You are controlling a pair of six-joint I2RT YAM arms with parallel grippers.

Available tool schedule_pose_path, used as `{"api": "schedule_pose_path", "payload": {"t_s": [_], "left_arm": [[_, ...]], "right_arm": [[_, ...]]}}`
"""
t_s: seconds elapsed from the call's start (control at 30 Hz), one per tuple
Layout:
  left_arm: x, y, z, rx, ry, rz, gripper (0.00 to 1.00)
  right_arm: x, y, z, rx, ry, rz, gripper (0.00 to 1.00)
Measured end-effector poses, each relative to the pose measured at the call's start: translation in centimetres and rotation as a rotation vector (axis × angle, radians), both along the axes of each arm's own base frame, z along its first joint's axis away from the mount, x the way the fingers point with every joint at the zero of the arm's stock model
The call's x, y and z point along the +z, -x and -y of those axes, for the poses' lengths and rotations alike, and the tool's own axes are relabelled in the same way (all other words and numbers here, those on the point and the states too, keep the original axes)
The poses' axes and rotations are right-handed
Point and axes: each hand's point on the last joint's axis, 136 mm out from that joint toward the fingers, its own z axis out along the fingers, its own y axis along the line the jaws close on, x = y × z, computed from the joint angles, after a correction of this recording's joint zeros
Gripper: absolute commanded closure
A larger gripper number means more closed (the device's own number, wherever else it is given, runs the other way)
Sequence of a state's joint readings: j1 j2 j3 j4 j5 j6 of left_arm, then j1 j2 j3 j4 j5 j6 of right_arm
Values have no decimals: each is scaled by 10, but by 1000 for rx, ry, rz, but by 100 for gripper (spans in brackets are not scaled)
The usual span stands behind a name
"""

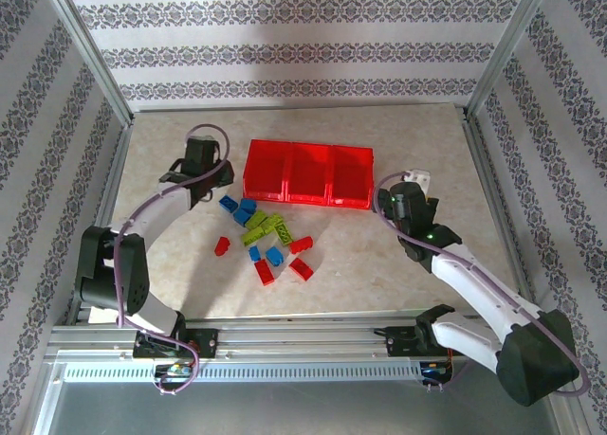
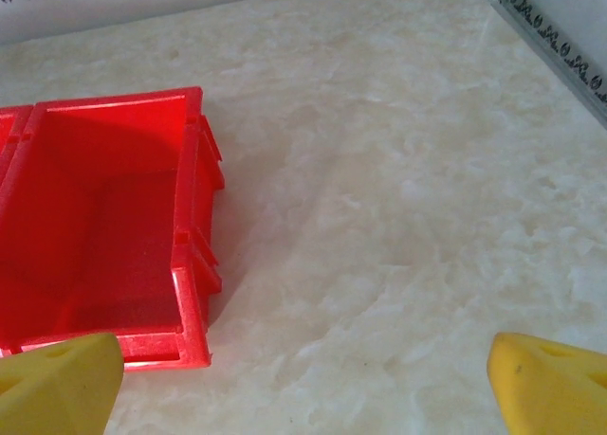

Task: Sort the legos into containers by color
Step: Pick up the lego from the middle-left of the table, then place the lego in the container.

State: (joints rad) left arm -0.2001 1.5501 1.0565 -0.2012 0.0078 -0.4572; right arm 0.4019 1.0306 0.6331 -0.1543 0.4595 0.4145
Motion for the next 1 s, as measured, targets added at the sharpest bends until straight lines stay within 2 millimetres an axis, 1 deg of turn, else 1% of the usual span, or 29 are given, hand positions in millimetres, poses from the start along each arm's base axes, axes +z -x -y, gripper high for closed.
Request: {"api": "schedule_pose_path", "payload": {"t_s": [0.13,0.2,0.33,0.43,0.53,0.57,0.67,0.8,0.9,1.0], "left_arm": [[3,6,45,-107,-6,18,96],[4,5,63,-142,-17,21,96],[2,-9,89,-176,-49,28,96],[-5,-19,97,-176,-76,23,96],[-16,-23,103,-176,-97,6,93],[-20,-23,104,-177,-103,-1,91],[-34,-24,108,-178,-118,-25,83],[-48,-24,110,-173,-134,-50,82],[-52,-24,110,-166,-138,-56,82],[-56,-25,110,-158,-141,-59,76]], "right_arm": [[-3,1,-9,25,1,-8,1],[-3,2,-12,37,1,-8,2],[-3,4,-21,64,3,-10,2],[-5,5,-27,81,11,-14,2],[-7,6,-33,95,18,-18,2],[-8,7,-34,98,21,-20,2],[-11,8,-39,114,30,-31,2],[-17,10,-47,137,40,-47,2],[-21,11,-51,148,45,-58,2],[-23,12,-54,154,47,-65,1]]}}
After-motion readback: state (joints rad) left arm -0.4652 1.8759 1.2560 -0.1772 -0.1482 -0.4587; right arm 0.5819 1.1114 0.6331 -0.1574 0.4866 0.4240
